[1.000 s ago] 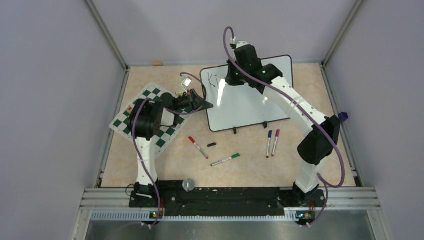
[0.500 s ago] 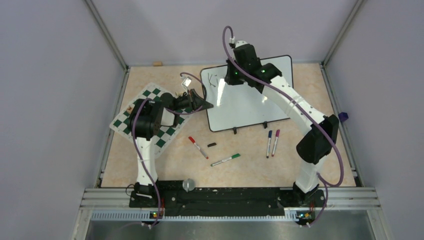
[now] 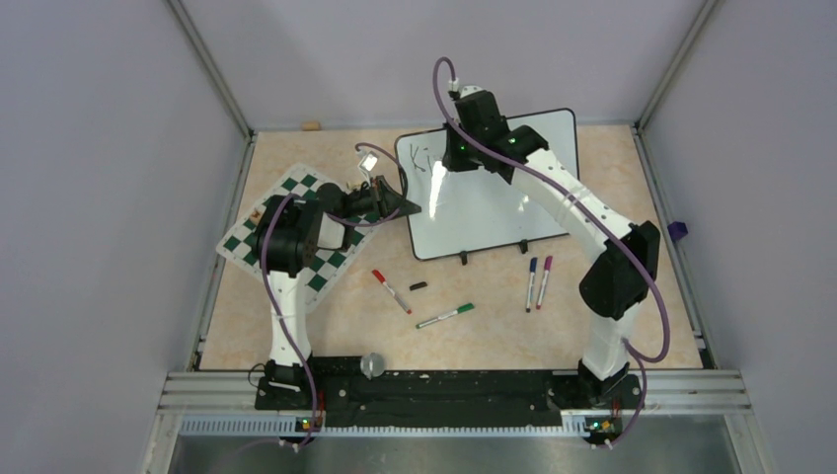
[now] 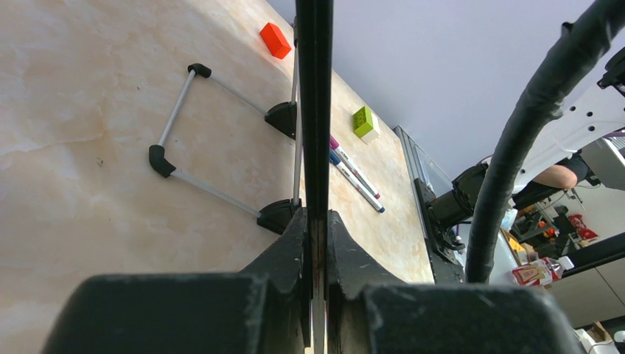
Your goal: Write a sentence on the whiteboard
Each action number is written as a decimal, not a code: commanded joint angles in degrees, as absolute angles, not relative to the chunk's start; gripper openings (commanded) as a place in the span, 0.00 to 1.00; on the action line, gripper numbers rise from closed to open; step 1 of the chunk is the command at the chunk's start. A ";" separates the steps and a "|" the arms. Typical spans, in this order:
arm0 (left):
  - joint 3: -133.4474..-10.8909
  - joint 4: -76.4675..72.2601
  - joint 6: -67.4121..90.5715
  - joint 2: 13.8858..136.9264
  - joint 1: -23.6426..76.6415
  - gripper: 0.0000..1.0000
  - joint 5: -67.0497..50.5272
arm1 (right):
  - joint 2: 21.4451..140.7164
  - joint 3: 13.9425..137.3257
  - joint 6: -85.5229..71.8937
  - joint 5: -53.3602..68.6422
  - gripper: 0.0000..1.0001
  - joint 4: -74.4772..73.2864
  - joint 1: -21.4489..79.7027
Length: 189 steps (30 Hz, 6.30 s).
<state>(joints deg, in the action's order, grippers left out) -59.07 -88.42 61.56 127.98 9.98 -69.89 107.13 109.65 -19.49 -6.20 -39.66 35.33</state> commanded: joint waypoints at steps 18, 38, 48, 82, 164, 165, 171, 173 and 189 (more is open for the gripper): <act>-58.44 -92.81 60.99 125.73 10.99 0.00 -75.28 | 104.92 107.71 -18.74 -7.13 0.00 -39.95 34.98; -59.32 -92.81 61.26 126.11 10.98 0.00 -75.06 | 104.75 108.17 -18.02 -7.07 0.00 -40.08 34.89; -59.06 -92.81 61.24 125.95 10.99 0.00 -75.03 | 106.44 111.34 -17.49 -6.28 0.00 -40.08 33.97; -60.11 -92.77 61.48 126.40 10.98 0.00 -74.51 | 107.96 113.39 -16.34 -3.97 0.00 -40.95 33.84; -60.11 -92.80 61.39 126.21 10.99 0.00 -74.80 | 108.48 114.04 -17.84 -10.42 0.00 -43.43 32.87; -60.12 -92.81 61.41 126.19 10.99 0.00 -74.80 | 108.39 113.93 -17.76 -10.40 0.00 -43.50 32.87; -59.94 -92.81 61.27 126.17 10.99 0.00 -74.71 | 107.13 111.75 -17.61 -9.72 0.00 -43.51 32.87; -59.99 -92.81 61.28 126.23 10.99 0.00 -74.76 | 106.76 110.89 -17.66 -9.21 0.00 -43.47 32.89; -60.39 -92.81 61.57 126.59 10.99 0.00 -74.95 | 104.03 108.46 -18.44 -7.07 0.00 -44.17 32.87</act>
<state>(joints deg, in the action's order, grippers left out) -59.27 -87.31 61.54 127.98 10.02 -69.60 105.82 106.85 -18.17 -6.15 -43.40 33.98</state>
